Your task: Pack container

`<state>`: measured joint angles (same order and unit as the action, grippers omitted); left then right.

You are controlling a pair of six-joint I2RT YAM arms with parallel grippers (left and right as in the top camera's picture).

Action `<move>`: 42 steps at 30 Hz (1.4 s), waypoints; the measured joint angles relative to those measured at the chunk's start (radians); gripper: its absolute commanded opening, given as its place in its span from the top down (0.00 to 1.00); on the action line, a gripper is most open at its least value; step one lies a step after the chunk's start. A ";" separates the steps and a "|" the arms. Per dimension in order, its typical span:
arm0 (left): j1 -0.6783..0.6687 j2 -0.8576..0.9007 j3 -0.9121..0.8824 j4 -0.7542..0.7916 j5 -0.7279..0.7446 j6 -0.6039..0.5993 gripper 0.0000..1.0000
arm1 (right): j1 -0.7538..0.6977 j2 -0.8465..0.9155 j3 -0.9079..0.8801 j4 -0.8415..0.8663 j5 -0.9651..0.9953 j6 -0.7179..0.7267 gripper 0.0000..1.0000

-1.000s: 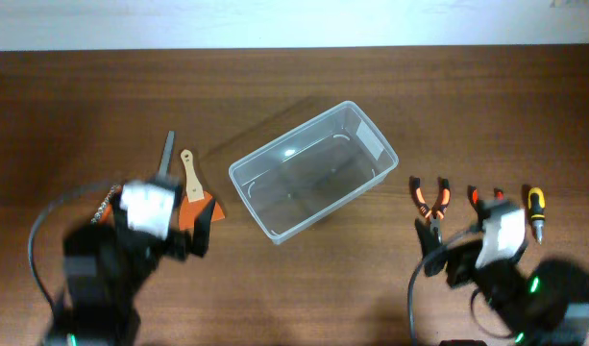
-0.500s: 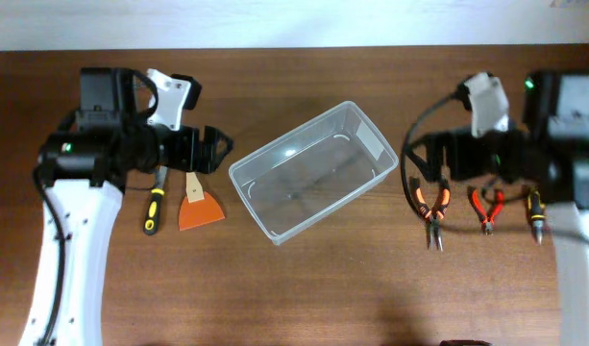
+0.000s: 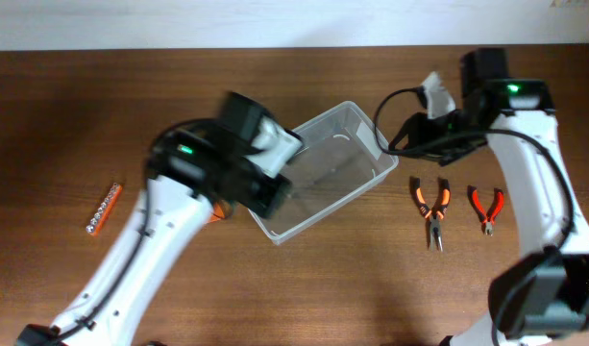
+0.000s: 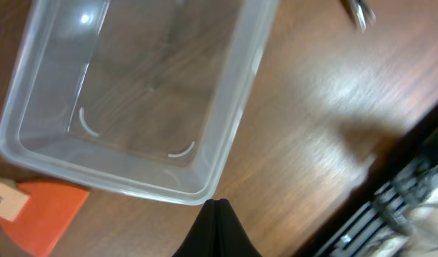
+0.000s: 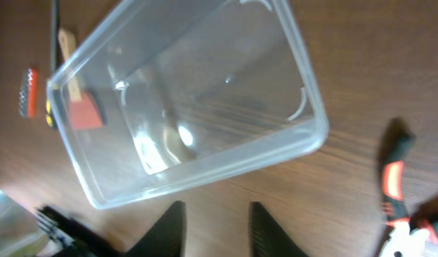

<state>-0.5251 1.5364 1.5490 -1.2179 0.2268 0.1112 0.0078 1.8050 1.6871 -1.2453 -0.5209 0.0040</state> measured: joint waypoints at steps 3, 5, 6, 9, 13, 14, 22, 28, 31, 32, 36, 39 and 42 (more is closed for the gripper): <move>-0.105 0.000 -0.023 0.027 -0.069 0.001 0.98 | 0.034 0.048 0.000 0.022 0.008 0.024 0.91; -0.159 0.000 -0.062 0.057 -0.099 0.001 0.98 | 0.057 0.072 0.000 0.034 0.026 0.036 0.96; -0.174 0.000 -0.078 0.068 -0.109 0.001 0.98 | 0.070 0.084 0.000 0.043 0.038 0.044 0.96; -0.214 0.000 -0.163 0.130 -0.131 0.000 0.98 | 0.099 0.108 0.000 0.055 0.078 0.056 0.96; -0.219 0.000 -0.280 0.225 -0.150 0.000 0.98 | 0.121 0.127 0.000 0.058 0.137 0.075 0.96; -0.219 0.000 -0.307 0.251 -0.153 0.000 0.98 | 0.122 0.129 0.000 0.058 0.151 0.076 0.95; -0.219 0.000 -0.420 0.345 -0.153 0.000 0.98 | 0.122 0.132 0.000 0.069 0.215 0.080 0.95; -0.219 0.034 -0.452 0.399 -0.153 0.000 0.98 | 0.122 0.169 0.000 0.072 0.222 0.081 0.95; -0.219 0.077 -0.459 0.414 -0.162 0.000 0.98 | 0.125 0.191 0.000 0.072 0.225 0.081 0.95; -0.219 0.090 -0.460 0.416 -0.171 0.000 0.98 | 0.126 0.198 0.000 0.072 0.225 0.081 0.96; -0.219 0.128 -0.461 0.434 -0.233 0.000 0.98 | 0.128 0.219 0.000 0.066 0.226 0.079 0.96; -0.212 0.141 -0.461 0.452 -0.285 -0.005 0.98 | 0.128 0.222 0.000 0.057 0.226 0.078 0.96; -0.180 0.142 -0.462 0.471 -0.323 -0.016 0.98 | 0.128 0.222 0.000 0.044 0.226 0.079 0.96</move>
<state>-0.7052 1.6779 1.0874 -0.7467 -0.0959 0.0952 0.1356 2.0266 1.6867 -1.2015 -0.2951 0.0834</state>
